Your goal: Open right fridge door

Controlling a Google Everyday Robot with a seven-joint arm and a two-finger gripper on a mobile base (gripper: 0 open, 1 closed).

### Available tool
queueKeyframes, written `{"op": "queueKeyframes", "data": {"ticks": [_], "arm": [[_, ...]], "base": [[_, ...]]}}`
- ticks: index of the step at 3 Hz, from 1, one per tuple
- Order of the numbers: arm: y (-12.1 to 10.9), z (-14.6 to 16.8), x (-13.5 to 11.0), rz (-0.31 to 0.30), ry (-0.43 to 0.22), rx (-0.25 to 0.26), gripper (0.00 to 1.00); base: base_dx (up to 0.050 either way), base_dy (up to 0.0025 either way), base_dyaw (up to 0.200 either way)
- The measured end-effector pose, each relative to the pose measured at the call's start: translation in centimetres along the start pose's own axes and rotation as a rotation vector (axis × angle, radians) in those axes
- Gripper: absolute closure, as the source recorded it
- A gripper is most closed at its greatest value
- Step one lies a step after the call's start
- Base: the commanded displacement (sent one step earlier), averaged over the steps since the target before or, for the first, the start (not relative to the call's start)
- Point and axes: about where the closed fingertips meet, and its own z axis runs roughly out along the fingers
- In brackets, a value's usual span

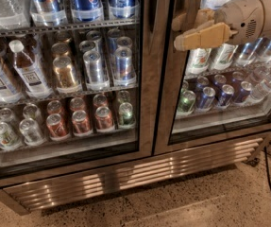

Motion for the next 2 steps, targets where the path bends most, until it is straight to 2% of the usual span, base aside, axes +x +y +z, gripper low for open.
{"op": "queueKeyframes", "data": {"ticks": [2], "arm": [[-0.83, -0.24, -0.28, 0.000, 0.000, 0.000, 0.89]], "base": [[0.000, 0.00000, 0.000]]}}
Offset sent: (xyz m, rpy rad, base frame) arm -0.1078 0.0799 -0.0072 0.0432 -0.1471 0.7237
